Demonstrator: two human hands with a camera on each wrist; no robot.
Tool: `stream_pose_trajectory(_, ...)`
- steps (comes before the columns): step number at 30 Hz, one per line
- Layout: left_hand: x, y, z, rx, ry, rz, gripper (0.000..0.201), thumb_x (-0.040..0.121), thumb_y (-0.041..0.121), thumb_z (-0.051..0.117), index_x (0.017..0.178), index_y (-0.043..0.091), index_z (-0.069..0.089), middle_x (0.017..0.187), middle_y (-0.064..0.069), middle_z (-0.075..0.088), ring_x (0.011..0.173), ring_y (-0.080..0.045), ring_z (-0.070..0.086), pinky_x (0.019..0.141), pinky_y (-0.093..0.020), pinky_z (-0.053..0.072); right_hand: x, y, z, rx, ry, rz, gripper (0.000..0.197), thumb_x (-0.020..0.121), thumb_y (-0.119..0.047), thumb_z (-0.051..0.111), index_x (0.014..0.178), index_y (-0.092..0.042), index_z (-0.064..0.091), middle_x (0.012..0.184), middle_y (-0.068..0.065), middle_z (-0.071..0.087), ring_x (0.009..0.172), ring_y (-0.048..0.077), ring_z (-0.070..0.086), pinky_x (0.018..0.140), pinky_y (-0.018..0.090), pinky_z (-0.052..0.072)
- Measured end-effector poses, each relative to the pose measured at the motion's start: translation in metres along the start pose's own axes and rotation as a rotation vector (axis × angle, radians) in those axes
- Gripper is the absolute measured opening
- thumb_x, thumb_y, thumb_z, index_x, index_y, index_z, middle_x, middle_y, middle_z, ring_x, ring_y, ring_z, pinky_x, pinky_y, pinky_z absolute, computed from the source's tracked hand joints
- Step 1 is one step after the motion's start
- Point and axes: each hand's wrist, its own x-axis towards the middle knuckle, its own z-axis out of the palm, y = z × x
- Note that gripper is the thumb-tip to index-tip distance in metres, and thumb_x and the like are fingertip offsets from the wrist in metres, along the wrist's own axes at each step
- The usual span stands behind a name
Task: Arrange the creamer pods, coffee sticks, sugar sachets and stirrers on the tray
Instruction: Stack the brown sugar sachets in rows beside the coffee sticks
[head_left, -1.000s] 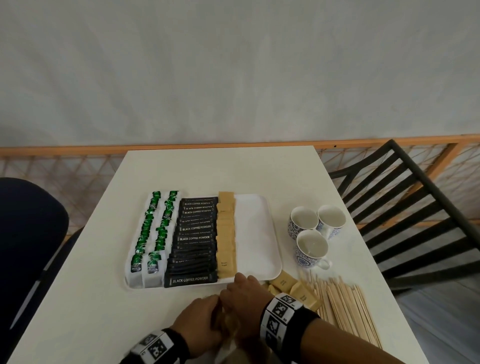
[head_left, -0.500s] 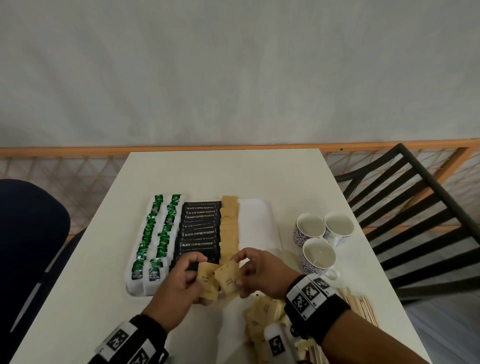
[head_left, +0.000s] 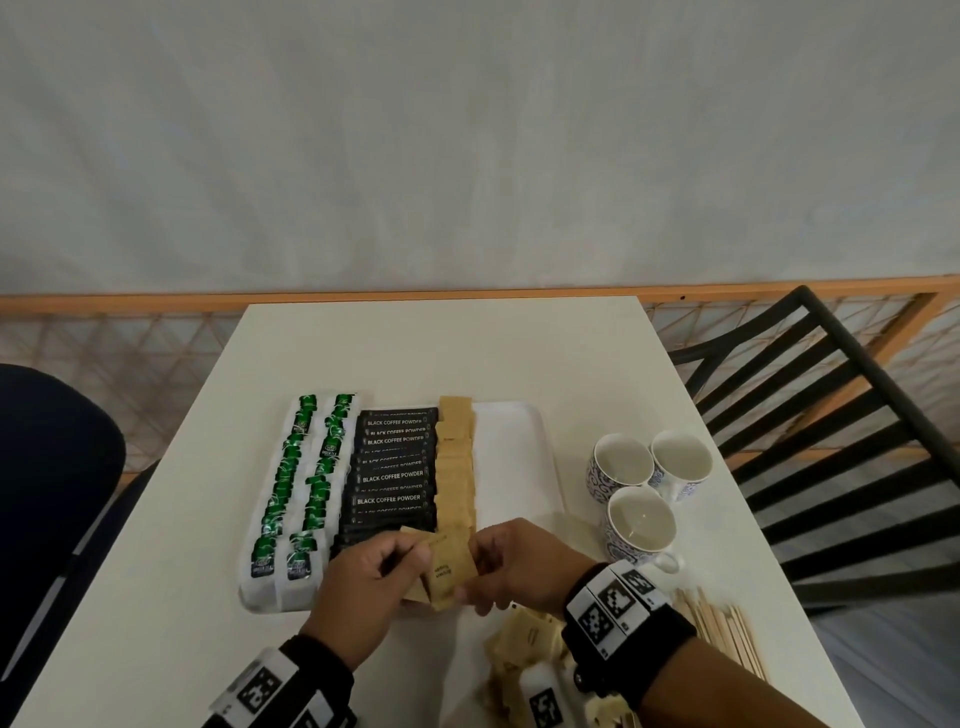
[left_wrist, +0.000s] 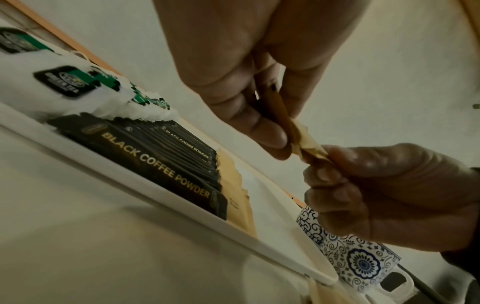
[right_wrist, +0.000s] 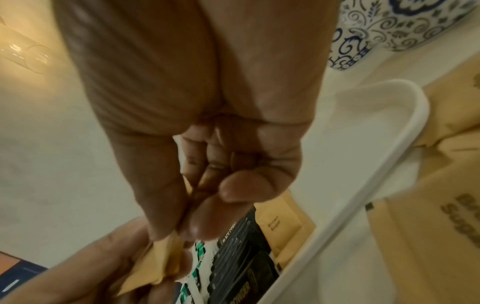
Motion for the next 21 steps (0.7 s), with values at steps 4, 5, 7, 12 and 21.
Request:
stream_pose_trajectory(4, 0.001, -0.003, -0.002, 0.095, -0.103, 0.019, 0.022, 0.086, 0.018, 0.069, 0.067, 0.029, 0.073, 0.061, 0.006, 0.066, 0.055, -0.005, 0.054, 0.058, -0.024, 0.046, 0.005, 0.003, -0.005, 0.219, 0.125, 0.018, 0.009, 0.085, -0.008, 0.068, 0.081, -0.01, 0.06, 0.072, 0.008, 0.065, 0.064, 0.016, 0.062, 0.06, 0.026, 0.05)
stream_pose_trajectory(5, 0.001, -0.005, -0.002, 0.11, -0.128, 0.01, 0.021, 0.085, 0.018, 0.07, 0.067, 0.03, 0.073, 0.062, 0.006, 0.067, 0.055, -0.005, 0.055, 0.058, -0.024, 0.047, 0.006, 0.002, -0.005, 0.342, 0.13, 0.023, 0.011, 0.087, -0.005, 0.065, 0.082, -0.01, 0.056, 0.072, 0.01, 0.065, 0.066, 0.023, 0.065, 0.06, 0.029, 0.052)
stream_pose_trajectory(7, 0.002, -0.009, -0.002, 0.16, -0.134, 0.006, 0.021, 0.084, 0.019, 0.071, 0.07, 0.034, 0.074, 0.069, 0.009, 0.071, 0.06, -0.006, 0.062, 0.061, -0.021, 0.049, 0.008, 0.001, -0.006, 0.434, 0.154, 0.023, 0.013, 0.09, -0.007, 0.062, 0.086, -0.01, 0.05, 0.074, 0.011, 0.063, 0.068, 0.031, 0.066, 0.056, 0.031, 0.053)
stream_pose_trajectory(12, 0.004, -0.008, -0.005, 0.113, -0.059, -0.044, 0.02, 0.087, 0.02, 0.067, 0.071, 0.027, 0.075, 0.069, 0.008, 0.07, 0.062, -0.004, 0.062, 0.051, -0.017, 0.049, 0.012, 0.003, -0.01, 0.269, 0.177, 0.019, 0.021, 0.084, -0.002, 0.069, 0.101, -0.004, 0.056, 0.077, 0.013, 0.066, 0.065, 0.026, 0.066, 0.06, 0.031, 0.053)
stream_pose_trajectory(21, 0.009, 0.003, -0.002, -0.126, -0.2, -0.186, 0.036, 0.098, 0.02, 0.049, 0.067, 0.024, 0.066, 0.066, -0.004, 0.066, 0.062, -0.016, 0.063, 0.058, -0.032, 0.051, 0.007, -0.019, -0.002, 0.232, -0.13, -0.155, 0.06, 0.075, 0.015, 0.069, 0.118, -0.023, 0.054, 0.088, 0.012, 0.06, 0.074, 0.028, 0.068, 0.07, 0.031, 0.057)
